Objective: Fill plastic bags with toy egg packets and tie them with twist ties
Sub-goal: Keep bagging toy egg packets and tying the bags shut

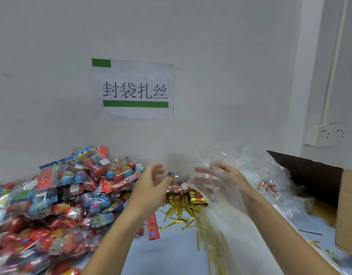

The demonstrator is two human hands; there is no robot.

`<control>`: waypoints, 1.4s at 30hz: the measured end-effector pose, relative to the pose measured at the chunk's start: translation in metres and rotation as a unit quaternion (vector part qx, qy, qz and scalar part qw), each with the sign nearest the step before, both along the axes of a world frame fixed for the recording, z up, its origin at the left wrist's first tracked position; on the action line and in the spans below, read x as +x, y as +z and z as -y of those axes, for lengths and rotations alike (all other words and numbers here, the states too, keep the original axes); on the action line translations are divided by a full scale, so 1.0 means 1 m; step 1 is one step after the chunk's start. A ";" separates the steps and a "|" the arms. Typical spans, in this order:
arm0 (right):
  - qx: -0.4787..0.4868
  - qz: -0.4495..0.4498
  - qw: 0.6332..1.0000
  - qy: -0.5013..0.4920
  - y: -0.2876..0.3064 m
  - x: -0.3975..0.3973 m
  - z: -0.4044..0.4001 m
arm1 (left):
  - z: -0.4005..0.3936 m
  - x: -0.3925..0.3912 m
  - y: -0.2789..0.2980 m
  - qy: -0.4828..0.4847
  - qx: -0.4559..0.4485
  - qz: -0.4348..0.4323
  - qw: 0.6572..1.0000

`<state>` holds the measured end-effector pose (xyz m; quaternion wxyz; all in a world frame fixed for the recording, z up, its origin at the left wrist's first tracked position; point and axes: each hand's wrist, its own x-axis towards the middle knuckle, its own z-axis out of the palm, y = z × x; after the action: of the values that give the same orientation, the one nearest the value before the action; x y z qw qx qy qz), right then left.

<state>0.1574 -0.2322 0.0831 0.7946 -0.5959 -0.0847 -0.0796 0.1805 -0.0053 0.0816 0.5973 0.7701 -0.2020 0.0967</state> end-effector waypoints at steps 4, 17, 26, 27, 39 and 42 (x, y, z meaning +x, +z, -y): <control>0.052 0.023 0.992 0.116 0.024 -0.006 -0.037 | -0.009 0.002 0.003 0.018 -0.088 0.009 0.996; -0.002 0.005 0.996 0.088 0.025 0.011 -0.070 | -0.037 0.010 0.013 0.053 -0.150 0.073 0.985; -0.148 -0.015 0.987 0.060 0.045 -0.001 -0.033 | -0.033 0.005 0.012 0.106 -0.095 0.144 0.979; -0.199 -0.003 0.979 0.049 0.047 -0.003 -0.031 | -0.032 0.005 0.012 0.106 -0.089 0.150 0.979; -0.354 0.071 0.920 -0.151 0.049 -0.007 -0.025 | -0.046 0.004 0.019 0.065 -0.021 0.156 0.985; -0.365 0.073 0.915 -0.158 0.049 -0.007 -0.026 | -0.051 0.004 0.022 0.057 -0.034 0.140 0.988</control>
<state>0.1502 -0.2063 0.1324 0.4907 -0.8423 -0.0705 -0.2116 0.1850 0.0455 0.1031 0.5821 0.7388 -0.2362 0.2442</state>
